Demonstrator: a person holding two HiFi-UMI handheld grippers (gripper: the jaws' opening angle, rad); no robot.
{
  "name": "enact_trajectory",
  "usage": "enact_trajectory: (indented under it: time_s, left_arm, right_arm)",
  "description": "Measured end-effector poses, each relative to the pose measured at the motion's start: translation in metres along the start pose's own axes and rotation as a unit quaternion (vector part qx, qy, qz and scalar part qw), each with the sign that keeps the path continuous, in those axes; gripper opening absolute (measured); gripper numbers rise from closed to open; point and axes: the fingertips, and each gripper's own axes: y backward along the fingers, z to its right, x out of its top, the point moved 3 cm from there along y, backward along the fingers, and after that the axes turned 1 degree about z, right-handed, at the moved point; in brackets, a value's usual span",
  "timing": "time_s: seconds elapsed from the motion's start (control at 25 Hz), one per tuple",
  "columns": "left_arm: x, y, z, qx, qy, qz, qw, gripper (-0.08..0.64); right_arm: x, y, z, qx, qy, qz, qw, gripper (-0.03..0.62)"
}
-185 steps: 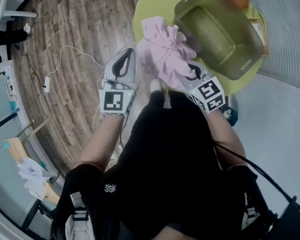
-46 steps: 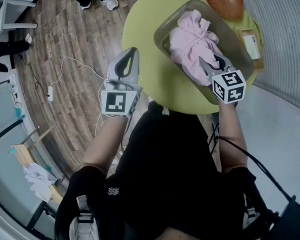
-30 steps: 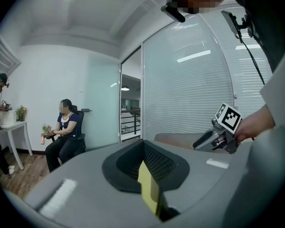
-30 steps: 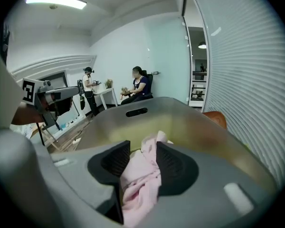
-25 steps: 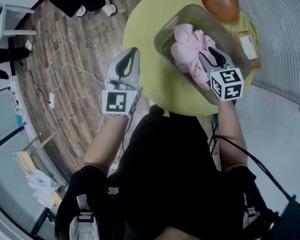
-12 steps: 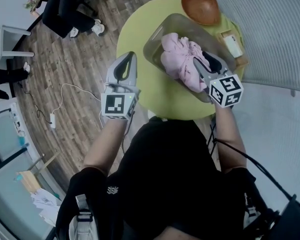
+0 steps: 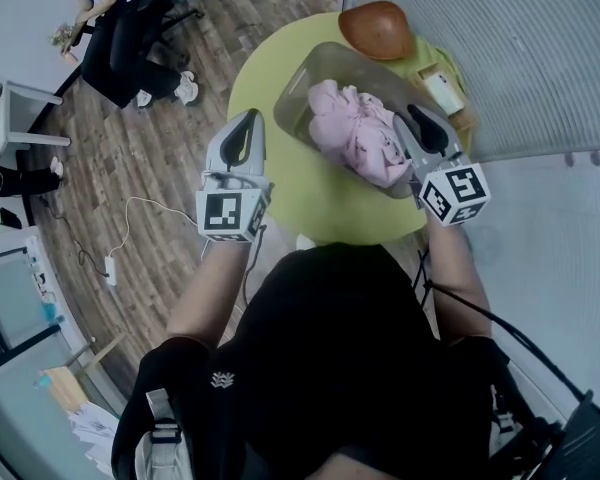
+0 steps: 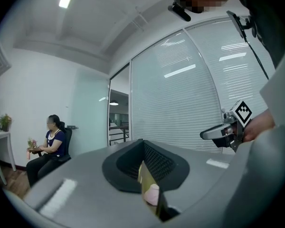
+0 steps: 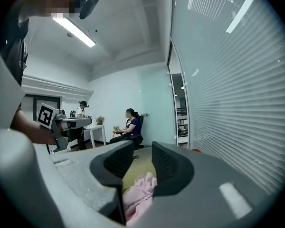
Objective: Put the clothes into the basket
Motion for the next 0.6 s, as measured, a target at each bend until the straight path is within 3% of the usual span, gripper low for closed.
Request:
enact_trajectory:
  time_s: [0.24, 0.44, 0.6]
  left_arm:
    - [0.010, 0.016, 0.002, -0.001, -0.004, 0.012, 0.9999, 0.006]
    - [0.009, 0.027, 0.002, 0.002, -0.005, 0.004, 1.0000, 0.006]
    - [0.007, 0.036, 0.006, 0.003, -0.003, 0.000, 1.0000, 0.006]
  right_arm:
    - [0.006, 0.030, 0.008, -0.041, 0.011, 0.026, 0.999, 0.081]
    - [0.002, 0.045, 0.005, -0.042, 0.008, 0.024, 0.999, 0.004]
    - [-0.006, 0.056, 0.002, -0.045, 0.017, 0.015, 0.999, 0.002]
